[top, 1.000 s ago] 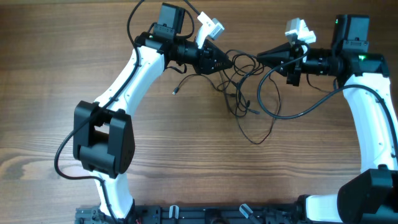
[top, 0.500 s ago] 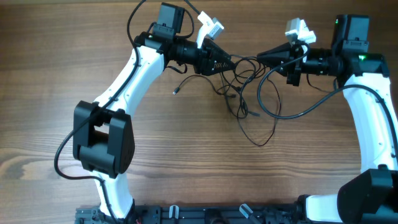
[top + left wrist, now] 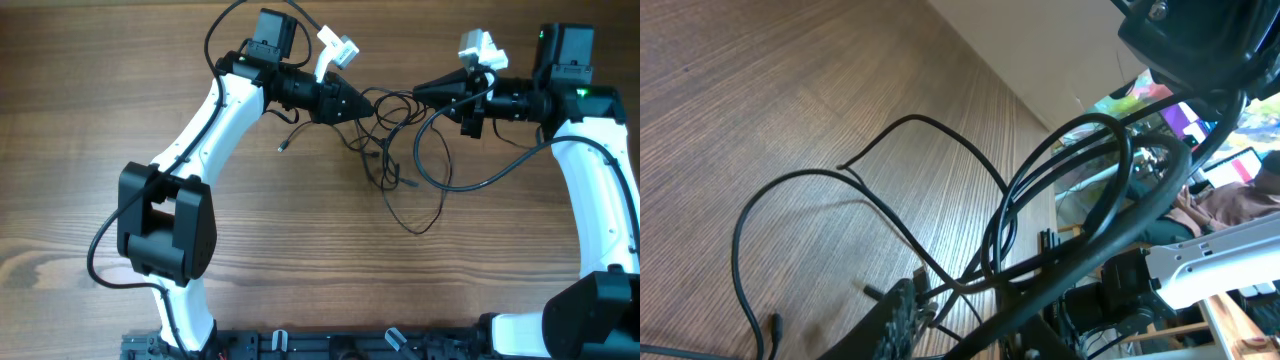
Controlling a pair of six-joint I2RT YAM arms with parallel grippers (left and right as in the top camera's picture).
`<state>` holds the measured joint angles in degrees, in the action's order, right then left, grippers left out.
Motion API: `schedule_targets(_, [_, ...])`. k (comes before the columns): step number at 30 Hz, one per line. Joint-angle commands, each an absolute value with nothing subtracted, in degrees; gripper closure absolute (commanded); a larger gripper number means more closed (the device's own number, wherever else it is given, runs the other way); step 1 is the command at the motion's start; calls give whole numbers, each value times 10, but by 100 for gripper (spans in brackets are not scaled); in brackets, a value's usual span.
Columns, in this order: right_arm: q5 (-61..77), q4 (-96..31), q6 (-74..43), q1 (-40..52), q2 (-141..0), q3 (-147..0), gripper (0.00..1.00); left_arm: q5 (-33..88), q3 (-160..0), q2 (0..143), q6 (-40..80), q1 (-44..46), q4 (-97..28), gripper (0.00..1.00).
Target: Untangle cables
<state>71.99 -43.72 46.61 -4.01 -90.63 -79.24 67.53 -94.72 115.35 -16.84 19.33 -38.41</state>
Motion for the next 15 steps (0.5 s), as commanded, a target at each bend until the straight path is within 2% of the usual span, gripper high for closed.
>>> schedule_targets(1, [737, -438, 476, -39, -896, -798, 96, 679, -948, 1151, -172, 186, -387, 71])
schedule_targets(6, [737, -438, 476, -39, -896, -798, 96, 679, -948, 1151, -172, 185, -388, 62])
schedule_targets(15, [737, -438, 476, -39, -896, -798, 96, 711, -948, 1151, -178, 185, -368, 57])
